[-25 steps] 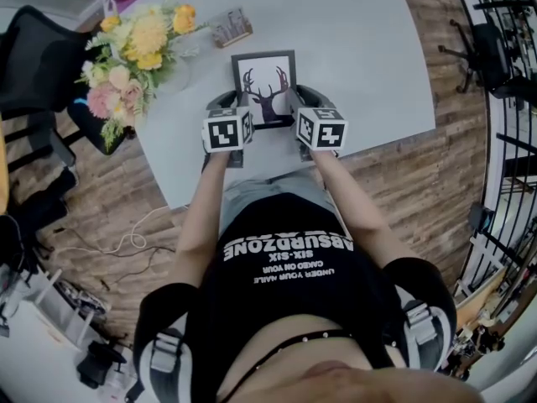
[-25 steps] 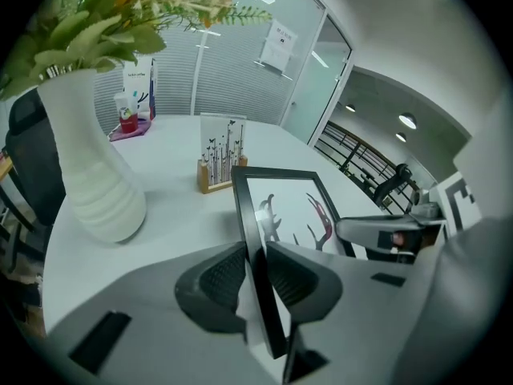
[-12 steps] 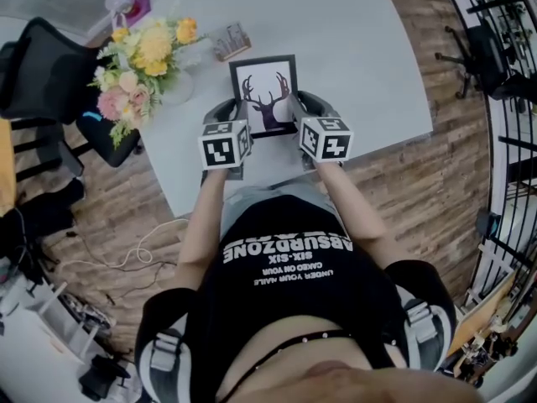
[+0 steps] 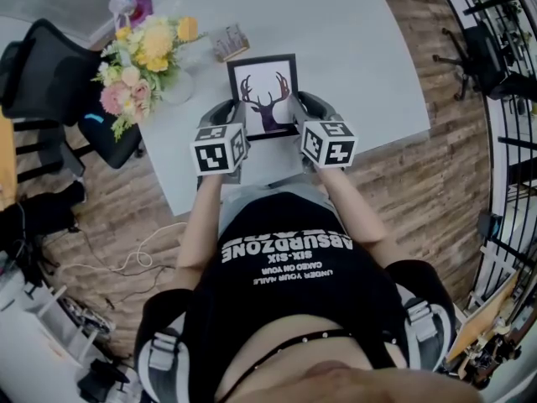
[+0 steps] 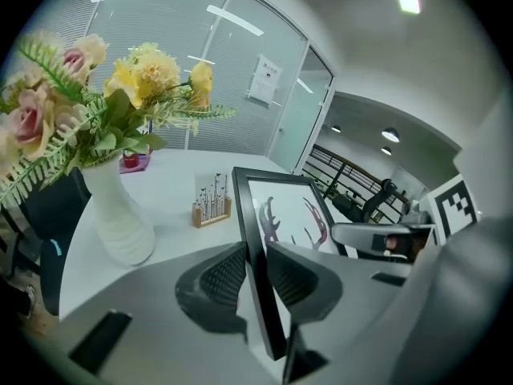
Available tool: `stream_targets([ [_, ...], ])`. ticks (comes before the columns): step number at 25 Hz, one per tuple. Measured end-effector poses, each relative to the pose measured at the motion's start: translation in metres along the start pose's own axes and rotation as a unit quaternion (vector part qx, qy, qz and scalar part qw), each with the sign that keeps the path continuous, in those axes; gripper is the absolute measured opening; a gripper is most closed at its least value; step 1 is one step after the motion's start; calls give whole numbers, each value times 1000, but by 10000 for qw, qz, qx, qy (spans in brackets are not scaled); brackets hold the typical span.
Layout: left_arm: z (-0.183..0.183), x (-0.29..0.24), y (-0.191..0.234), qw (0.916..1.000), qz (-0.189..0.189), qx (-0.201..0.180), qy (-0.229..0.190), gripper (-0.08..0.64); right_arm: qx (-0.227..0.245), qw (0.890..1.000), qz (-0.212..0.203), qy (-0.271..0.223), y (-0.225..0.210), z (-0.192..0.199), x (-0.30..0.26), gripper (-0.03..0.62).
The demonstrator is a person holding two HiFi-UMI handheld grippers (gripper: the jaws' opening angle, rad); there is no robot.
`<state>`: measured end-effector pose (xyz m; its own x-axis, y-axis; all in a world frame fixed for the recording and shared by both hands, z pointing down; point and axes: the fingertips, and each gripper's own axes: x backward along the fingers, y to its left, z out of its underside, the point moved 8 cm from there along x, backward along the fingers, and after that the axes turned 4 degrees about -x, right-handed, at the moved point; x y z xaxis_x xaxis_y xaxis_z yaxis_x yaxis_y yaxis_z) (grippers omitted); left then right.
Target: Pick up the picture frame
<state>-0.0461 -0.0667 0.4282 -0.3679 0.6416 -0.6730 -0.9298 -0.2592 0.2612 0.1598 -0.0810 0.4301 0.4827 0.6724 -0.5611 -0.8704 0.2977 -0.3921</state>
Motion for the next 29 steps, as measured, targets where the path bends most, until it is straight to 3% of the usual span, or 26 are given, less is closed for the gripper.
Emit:
stream_targets([
  [29,-1,19,0,9999,111,-69,-76,84,93,9999,-46,-72,13,-3,14,86],
])
